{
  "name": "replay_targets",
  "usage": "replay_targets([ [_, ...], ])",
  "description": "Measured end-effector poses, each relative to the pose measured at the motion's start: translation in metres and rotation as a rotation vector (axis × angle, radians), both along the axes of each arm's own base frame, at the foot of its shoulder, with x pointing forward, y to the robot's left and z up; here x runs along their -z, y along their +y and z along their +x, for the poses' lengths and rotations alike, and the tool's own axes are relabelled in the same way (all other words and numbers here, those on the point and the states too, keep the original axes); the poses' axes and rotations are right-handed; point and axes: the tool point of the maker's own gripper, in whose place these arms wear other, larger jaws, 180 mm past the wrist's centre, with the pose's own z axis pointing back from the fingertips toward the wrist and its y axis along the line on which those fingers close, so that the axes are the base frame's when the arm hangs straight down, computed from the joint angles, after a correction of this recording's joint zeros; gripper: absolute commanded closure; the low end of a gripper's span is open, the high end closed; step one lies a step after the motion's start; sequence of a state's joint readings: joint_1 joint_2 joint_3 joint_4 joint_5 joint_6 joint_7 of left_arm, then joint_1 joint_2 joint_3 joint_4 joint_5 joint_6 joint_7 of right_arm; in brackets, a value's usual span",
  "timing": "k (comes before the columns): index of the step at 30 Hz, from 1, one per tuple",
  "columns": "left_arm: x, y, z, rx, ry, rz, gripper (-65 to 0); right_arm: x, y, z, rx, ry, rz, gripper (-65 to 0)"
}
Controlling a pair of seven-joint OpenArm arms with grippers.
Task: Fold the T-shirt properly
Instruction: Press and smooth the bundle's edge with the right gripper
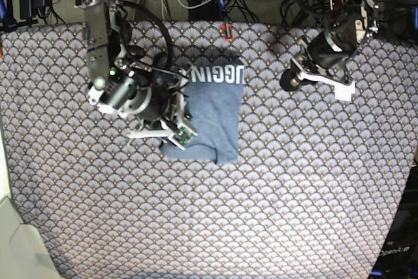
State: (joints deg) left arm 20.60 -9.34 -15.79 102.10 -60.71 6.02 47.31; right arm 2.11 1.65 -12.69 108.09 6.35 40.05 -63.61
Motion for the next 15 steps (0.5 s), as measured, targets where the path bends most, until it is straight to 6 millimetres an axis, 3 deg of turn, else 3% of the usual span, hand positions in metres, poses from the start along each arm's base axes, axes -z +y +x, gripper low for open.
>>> replay_targets([
  [5,0.002,0.000,-0.003,-0.002,0.008,0.000,-0.3,0.031,-0.006,-0.005,0.001,0.091,-0.023,0.0],
  [15,0.009,0.003,-0.015,-0.014,0.035,0.002,-0.3,0.065,-0.011,-0.004,0.008,0.157,0.012,0.0],
])
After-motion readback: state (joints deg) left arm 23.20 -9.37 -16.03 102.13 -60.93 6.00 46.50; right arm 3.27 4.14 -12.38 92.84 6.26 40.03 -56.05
